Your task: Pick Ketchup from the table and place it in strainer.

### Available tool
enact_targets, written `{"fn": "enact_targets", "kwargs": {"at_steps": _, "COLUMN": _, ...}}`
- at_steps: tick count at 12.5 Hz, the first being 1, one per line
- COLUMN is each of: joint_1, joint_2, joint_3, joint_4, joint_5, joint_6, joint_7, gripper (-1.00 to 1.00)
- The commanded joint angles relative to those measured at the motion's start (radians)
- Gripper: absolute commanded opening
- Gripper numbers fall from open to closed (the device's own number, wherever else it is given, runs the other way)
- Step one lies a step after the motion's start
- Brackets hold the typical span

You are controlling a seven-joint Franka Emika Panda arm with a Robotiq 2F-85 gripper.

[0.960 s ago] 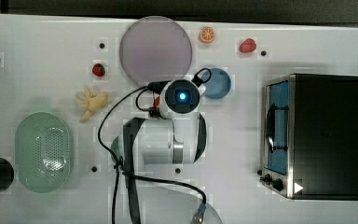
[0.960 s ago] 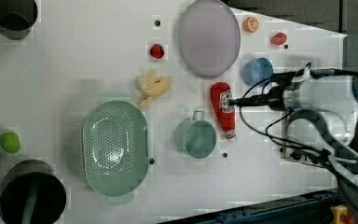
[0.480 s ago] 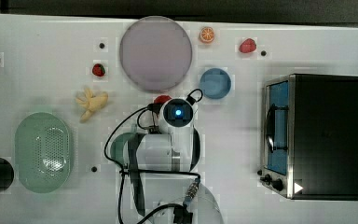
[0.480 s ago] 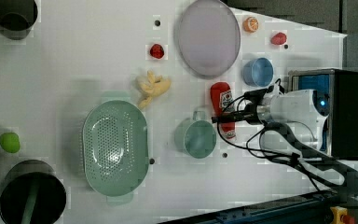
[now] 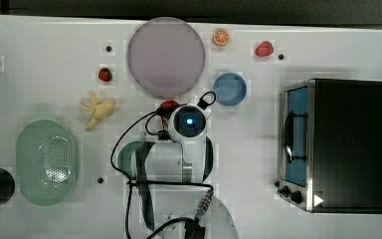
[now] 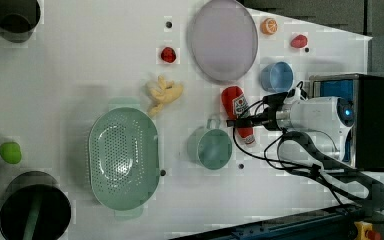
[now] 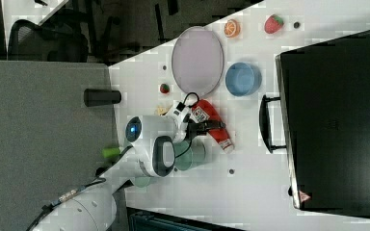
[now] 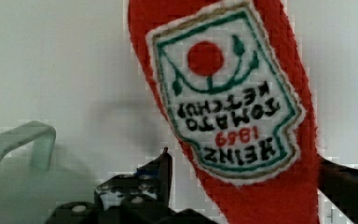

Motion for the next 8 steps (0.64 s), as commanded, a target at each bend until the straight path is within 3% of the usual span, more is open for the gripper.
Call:
{"fn": "enact_targets", "kwargs": {"at_steps": 1, "joint_1": 0.0, "joint_2": -0.014, "joint_3": -0.002, "joint_4": 0.017, "joint_5": -0.004, "joint_6": 0.015, "joint_7": -0.029, "gripper": 0.69}}
{"fn": "enact_targets", "kwargs": {"at_steps": 3, "joint_1": 0.003, "joint_2": -0.02, "joint_3": -0.002, "joint_4": 0.022, "joint_5": -0.004, "joint_6": 0.013, "joint_7": -0.03, "gripper": 0.23}}
{"fn": "enact_targets", "kwargs": {"at_steps": 8, "joint_1": 0.009, "joint_2": -0.159, "joint_3": 0.006, "joint_4": 0.032, "joint_5": -0.003, "joint_6": -0.1, "joint_7": 0.016, "gripper": 0.23}}
